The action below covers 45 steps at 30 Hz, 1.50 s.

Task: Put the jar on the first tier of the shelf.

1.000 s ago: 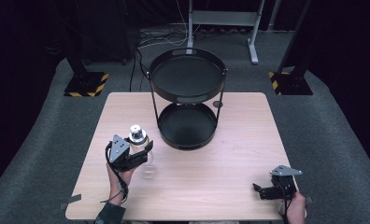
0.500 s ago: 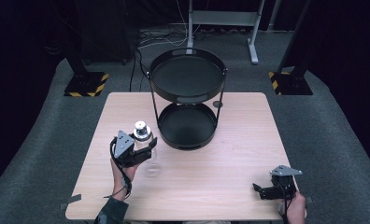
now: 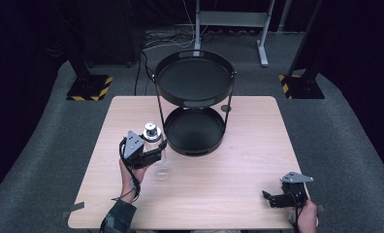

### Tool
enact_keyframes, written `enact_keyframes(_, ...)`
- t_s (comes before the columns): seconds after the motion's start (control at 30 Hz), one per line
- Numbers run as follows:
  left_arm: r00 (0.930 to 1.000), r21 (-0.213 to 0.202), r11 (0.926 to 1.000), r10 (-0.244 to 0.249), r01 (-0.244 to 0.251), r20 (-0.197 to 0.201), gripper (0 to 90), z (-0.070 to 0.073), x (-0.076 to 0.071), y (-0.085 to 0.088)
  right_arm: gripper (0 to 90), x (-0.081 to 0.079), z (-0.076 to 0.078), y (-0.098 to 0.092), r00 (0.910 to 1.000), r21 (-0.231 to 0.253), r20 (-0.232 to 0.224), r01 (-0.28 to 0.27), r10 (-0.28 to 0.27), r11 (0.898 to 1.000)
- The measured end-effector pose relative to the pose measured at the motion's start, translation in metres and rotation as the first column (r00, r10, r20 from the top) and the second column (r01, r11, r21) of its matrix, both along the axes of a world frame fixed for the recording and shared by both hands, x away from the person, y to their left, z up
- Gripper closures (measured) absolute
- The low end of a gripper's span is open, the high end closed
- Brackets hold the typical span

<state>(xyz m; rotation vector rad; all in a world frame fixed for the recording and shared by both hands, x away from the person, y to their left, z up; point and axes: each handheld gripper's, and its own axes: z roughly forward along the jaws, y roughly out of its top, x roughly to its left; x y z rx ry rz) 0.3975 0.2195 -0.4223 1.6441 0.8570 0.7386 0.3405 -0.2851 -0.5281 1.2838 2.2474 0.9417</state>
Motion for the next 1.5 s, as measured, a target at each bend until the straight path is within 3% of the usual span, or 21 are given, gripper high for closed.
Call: enact_keyframes(1.5,0.9991,0.018,0.9990,-0.041,0.041,0.007,31.1,0.010,0.040,-0.030,0.0,0.000,0.000,0.000,1.0000,-0.001,0.002,0.002,-0.002,1.000)
